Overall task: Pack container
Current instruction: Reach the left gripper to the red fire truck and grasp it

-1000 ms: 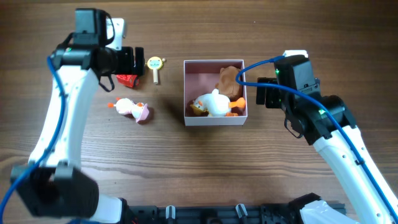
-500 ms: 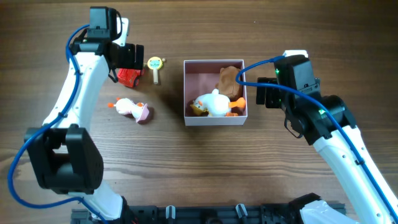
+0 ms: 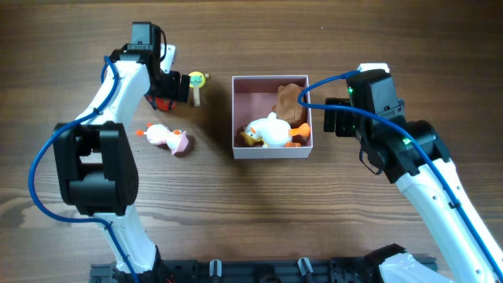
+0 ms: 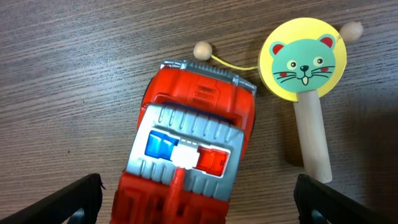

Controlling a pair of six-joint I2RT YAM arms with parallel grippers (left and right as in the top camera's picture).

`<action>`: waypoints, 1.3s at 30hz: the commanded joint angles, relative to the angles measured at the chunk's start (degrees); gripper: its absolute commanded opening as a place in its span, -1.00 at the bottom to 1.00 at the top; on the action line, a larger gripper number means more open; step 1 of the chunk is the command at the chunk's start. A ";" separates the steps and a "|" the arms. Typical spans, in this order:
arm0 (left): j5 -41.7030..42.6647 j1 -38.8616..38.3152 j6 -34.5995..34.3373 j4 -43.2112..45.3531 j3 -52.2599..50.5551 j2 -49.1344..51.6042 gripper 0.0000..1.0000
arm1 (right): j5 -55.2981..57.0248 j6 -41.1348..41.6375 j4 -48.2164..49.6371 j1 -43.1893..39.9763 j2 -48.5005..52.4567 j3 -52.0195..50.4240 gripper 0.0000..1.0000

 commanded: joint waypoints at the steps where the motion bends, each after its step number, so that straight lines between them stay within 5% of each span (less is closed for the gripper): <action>1: 0.92 0.09 1.77 0.22 0.83 1.25 1.00 | 0.35 0.68 0.15 -0.17 -0.31 1.22 0.99; 12: 0.83 0.07 3.26 -0.48 0.76 4.83 0.98 | 0.35 0.68 0.13 -0.17 -0.31 1.22 0.99; 20: 0.68 0.17 3.23 -1.07 0.79 4.87 0.38 | 0.35 0.70 0.15 -0.17 -0.31 1.22 0.99; 39: -0.83 0.20 0.79 -2.21 0.79 -1.97 0.28 | 0.35 0.70 0.15 -0.17 -0.31 1.22 0.99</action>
